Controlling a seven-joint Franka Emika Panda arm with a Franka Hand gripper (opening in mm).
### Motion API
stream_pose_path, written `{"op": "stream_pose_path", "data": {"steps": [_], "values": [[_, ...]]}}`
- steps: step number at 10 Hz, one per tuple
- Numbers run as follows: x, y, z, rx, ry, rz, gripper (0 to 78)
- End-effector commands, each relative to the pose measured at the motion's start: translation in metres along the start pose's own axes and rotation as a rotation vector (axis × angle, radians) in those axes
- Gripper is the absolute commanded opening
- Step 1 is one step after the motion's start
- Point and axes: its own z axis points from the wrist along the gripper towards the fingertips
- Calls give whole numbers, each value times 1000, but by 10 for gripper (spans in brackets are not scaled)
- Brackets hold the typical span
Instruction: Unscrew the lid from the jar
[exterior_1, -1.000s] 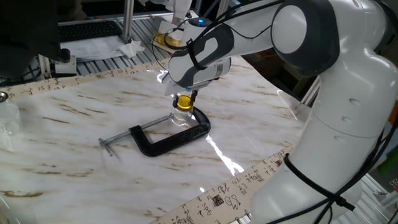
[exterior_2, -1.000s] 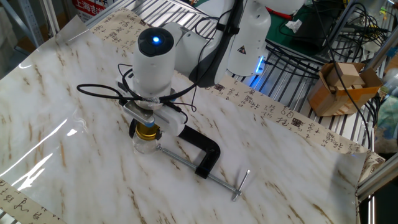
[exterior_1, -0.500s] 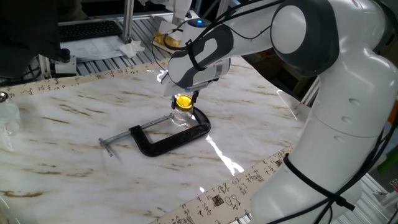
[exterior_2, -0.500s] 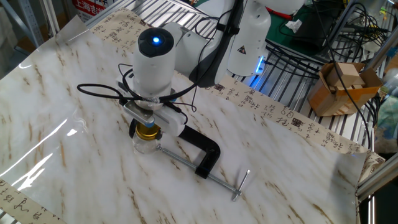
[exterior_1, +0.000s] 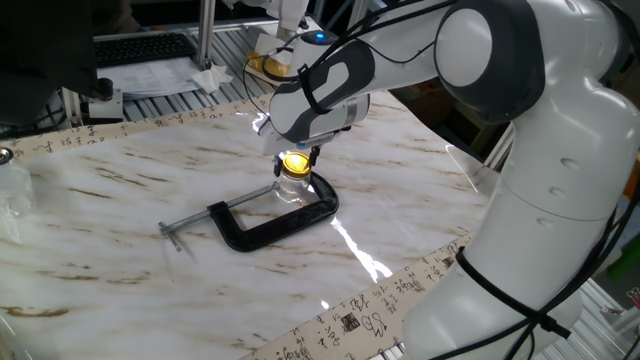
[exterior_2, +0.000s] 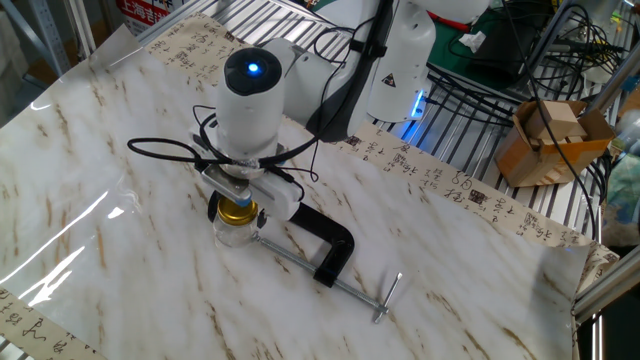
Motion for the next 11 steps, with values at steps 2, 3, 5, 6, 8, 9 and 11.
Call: {"op": "stream_pose_path", "data": {"steps": [2,3,5,6,8,9,11], "values": [[-3,-3,-21,14,25,17,775],[-3,-3,-23,5,23,40,775],[-2,-4,-26,2,15,116,775],[-1,-6,-31,-49,28,259,775],[4,-13,-32,-67,18,456,775],[6,-17,-31,-72,16,565,775],[9,-20,-29,-81,31,842,775]]}}
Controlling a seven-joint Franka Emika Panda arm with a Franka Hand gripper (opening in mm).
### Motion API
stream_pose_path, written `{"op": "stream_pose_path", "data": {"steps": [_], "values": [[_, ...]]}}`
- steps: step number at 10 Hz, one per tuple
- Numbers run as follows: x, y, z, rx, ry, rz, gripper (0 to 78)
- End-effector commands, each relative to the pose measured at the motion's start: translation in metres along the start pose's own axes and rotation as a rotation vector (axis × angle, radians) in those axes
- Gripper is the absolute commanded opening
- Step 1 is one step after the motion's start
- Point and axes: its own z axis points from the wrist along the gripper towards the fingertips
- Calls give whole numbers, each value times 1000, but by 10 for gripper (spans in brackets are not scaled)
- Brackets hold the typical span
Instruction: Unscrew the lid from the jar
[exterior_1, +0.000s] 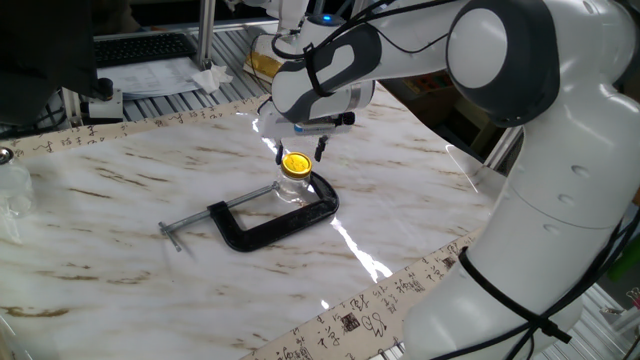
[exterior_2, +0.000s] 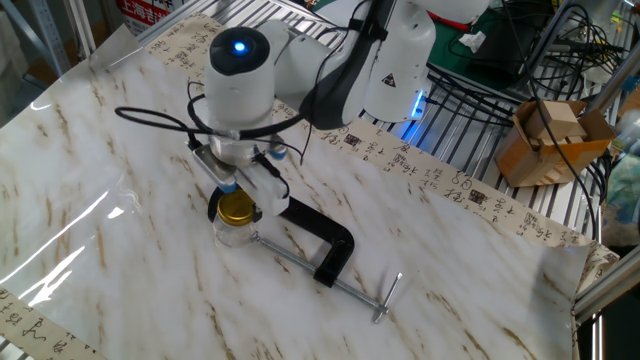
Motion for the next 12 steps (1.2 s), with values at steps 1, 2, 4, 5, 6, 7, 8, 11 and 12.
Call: {"op": "stream_pose_path", "data": {"steps": [1,2,4,5,6,7,8,11,12], "values": [[5,-15,-4,-73,7,705,775],[5,-15,-5,-84,8,811,775],[5,-16,-6,-95,9,899,775],[6,-16,-6,-125,11,1015,775],[6,-16,-6,-133,12,1036,775],[7,-16,-5,-147,9,1094,775],[8,-16,-5,-164,8,1142,775],[11,-16,-3,-193,-8,1225,775],[13,-16,-2,-194,-14,1236,775]]}}
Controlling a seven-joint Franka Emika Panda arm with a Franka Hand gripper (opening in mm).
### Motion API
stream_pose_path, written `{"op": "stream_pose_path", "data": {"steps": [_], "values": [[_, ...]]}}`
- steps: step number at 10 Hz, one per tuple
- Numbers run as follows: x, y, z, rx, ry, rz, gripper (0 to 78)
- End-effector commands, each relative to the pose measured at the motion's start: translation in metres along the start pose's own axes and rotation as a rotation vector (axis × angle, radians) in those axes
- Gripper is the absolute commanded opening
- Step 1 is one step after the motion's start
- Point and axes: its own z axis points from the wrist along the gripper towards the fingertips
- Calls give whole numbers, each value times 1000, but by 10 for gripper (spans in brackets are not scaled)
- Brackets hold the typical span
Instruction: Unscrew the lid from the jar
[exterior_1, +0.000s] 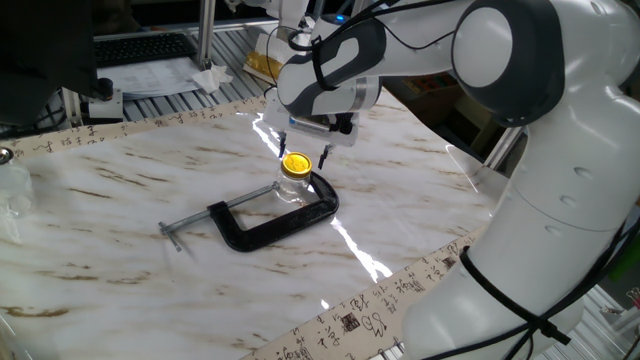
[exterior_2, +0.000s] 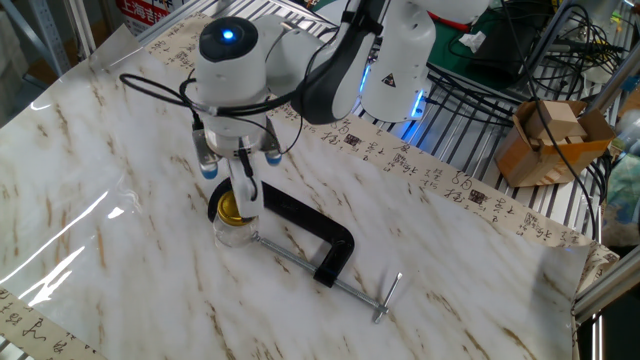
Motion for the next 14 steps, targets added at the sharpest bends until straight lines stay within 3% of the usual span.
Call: {"op": "stream_pose_path", "data": {"steps": [1,8,14], "values": [[4,-12,0,-156,-22,792,775],[4,-11,4,-161,-19,846,775],[-3,-6,7,-166,-10,837,775]]}}
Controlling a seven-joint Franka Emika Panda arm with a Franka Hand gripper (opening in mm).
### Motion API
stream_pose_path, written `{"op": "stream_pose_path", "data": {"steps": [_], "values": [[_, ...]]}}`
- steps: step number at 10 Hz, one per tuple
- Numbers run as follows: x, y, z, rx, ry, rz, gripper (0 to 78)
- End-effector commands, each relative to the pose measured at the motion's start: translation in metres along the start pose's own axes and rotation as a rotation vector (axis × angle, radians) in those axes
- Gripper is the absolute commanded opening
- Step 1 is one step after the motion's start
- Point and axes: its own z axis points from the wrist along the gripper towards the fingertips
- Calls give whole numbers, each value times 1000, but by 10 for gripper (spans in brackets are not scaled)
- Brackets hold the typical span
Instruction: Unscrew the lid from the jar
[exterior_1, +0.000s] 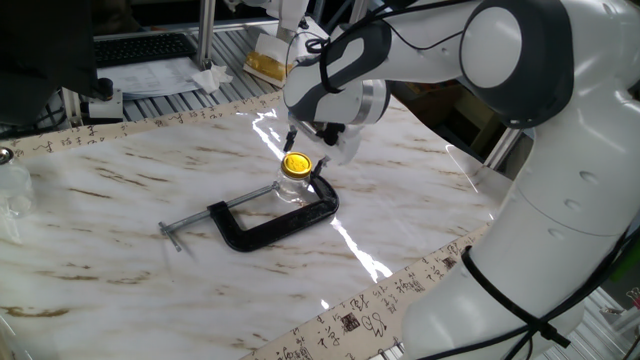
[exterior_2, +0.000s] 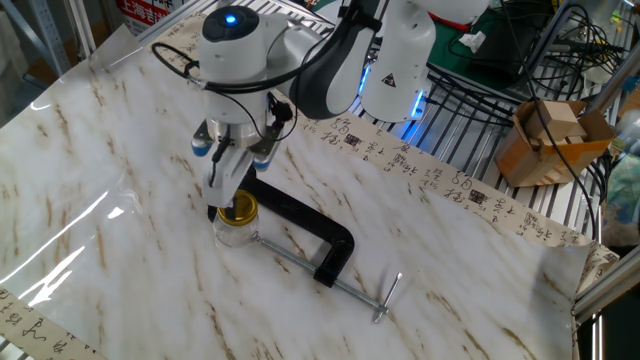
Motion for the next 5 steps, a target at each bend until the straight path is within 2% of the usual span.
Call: {"op": "stream_pose_path", "data": {"steps": [1,5], "values": [[-4,3,3,-67,-5,277,775],[-5,6,7,-67,2,261,775]]}}
